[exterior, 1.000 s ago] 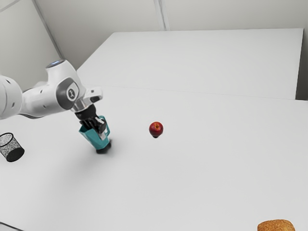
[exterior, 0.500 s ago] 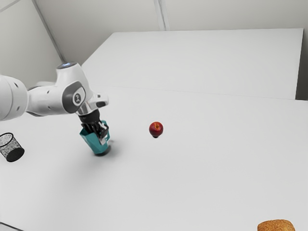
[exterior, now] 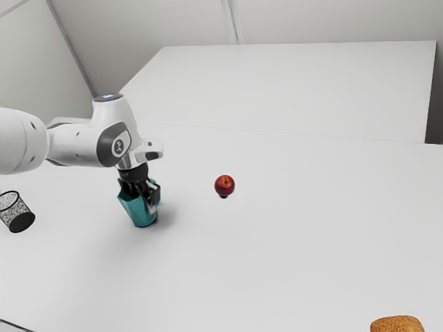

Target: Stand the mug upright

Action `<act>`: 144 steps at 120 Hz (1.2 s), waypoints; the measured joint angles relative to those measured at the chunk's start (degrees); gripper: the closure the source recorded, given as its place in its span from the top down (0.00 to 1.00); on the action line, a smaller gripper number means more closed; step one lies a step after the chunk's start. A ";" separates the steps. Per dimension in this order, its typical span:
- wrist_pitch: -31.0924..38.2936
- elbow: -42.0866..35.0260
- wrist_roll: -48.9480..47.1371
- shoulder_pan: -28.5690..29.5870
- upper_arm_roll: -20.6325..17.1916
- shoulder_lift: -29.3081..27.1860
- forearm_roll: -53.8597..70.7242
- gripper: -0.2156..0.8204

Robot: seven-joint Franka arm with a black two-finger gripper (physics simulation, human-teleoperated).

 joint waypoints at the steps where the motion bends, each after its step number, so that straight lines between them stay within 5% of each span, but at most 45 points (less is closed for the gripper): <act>1: -0.02 0.03 -0.02 -0.01 0.00 0.00 0.05 0.36; 20: -0.91 1.53 -0.27 -0.78 0.00 -0.02 2.33 0.58; 45: -2.01 2.19 -0.53 -0.98 0.00 -0.82 3.74 0.71; 109: -5.19 6.14 -1.51 -1.03 0.00 -5.47 1.43 0.79; 144: -14.87 20.93 -3.46 -0.81 -0.69 -6.23 5.33 0.79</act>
